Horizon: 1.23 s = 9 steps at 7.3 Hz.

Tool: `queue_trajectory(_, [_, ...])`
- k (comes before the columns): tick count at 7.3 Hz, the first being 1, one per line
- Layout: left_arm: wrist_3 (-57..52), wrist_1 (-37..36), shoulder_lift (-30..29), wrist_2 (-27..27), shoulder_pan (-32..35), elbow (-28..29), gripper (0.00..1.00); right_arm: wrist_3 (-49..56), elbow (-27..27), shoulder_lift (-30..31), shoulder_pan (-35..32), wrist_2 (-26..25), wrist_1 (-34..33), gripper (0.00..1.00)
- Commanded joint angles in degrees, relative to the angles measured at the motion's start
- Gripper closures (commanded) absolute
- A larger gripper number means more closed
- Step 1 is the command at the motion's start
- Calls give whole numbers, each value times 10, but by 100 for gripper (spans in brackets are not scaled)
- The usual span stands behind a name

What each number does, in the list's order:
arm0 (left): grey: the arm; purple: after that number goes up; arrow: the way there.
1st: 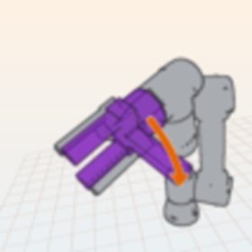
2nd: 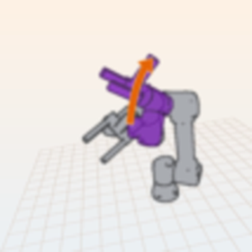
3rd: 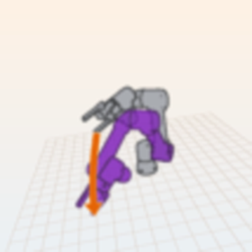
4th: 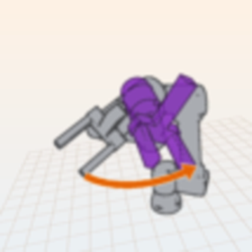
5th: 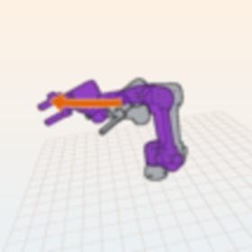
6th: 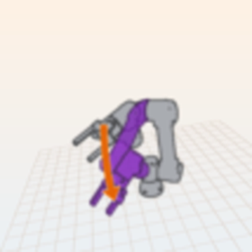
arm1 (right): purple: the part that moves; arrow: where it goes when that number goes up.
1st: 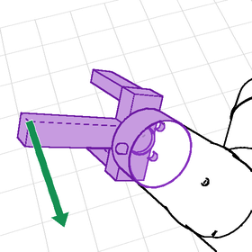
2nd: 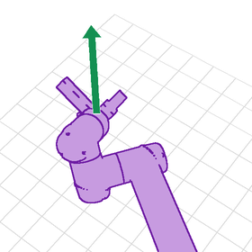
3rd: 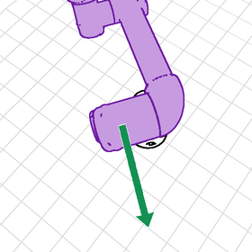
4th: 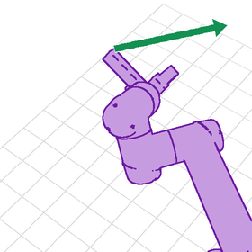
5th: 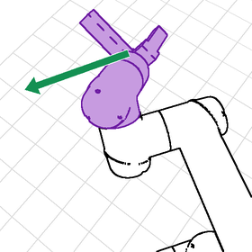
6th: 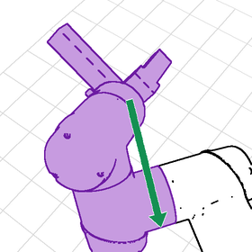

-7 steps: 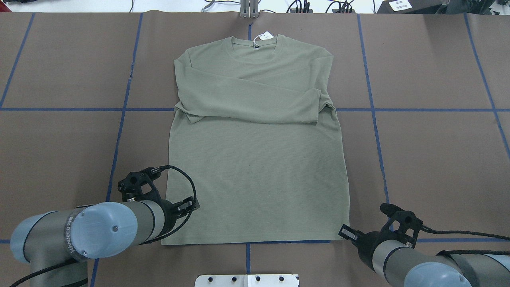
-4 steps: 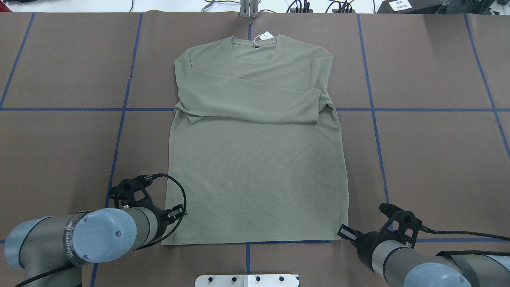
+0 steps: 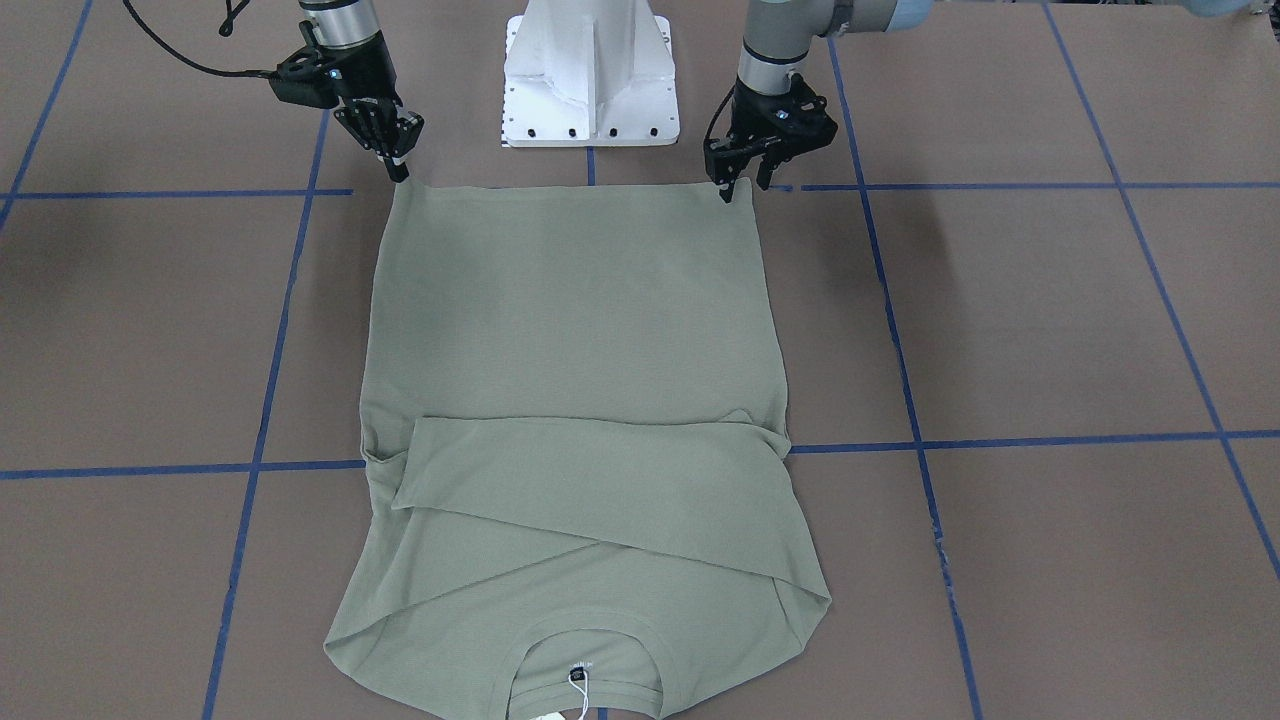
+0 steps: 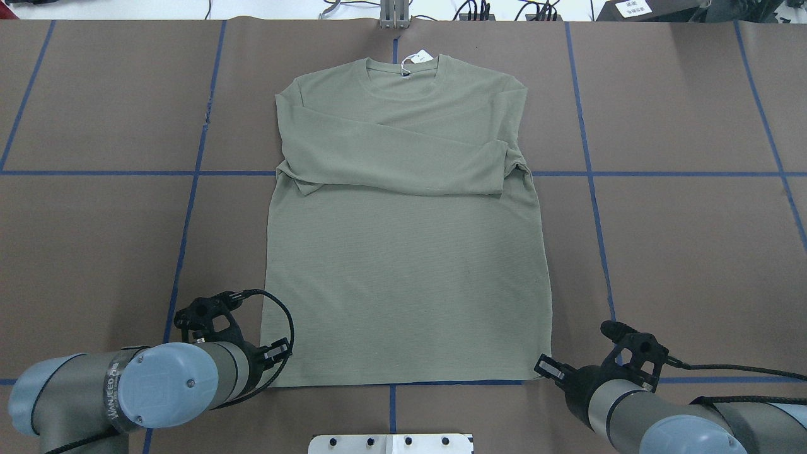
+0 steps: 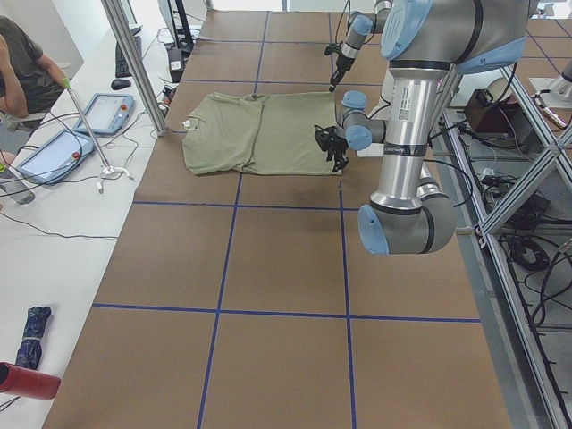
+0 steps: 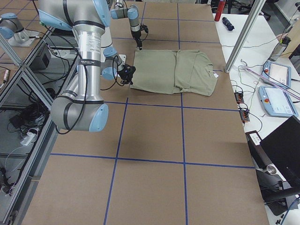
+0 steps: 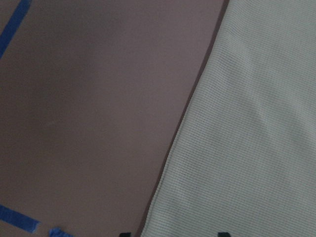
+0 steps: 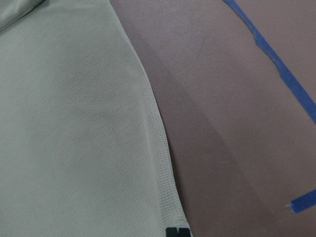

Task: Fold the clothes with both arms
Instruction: 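Move the left gripper to the hem corner nearest the robot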

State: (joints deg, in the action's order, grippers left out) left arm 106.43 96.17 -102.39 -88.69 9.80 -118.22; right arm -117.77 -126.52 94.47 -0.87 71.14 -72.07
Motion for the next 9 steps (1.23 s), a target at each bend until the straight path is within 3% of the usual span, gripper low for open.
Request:
queue_trajectory(1, [0, -1, 1, -5, -7, 4, 40, 0, 0, 0, 0, 0, 0, 100])
queue_trajectory(7, [0, -4, 2, -17, -20, 12, 47, 0, 0, 0, 0, 1, 0, 100])
queue_trajectory(8, [0, -3, 2, -17, -20, 13, 57, 0, 0, 0, 0, 1, 0, 100])
queue_trajectory(9, [1, -4, 2, -17, -20, 15, 80, 0, 0, 0, 0, 1, 0, 100])
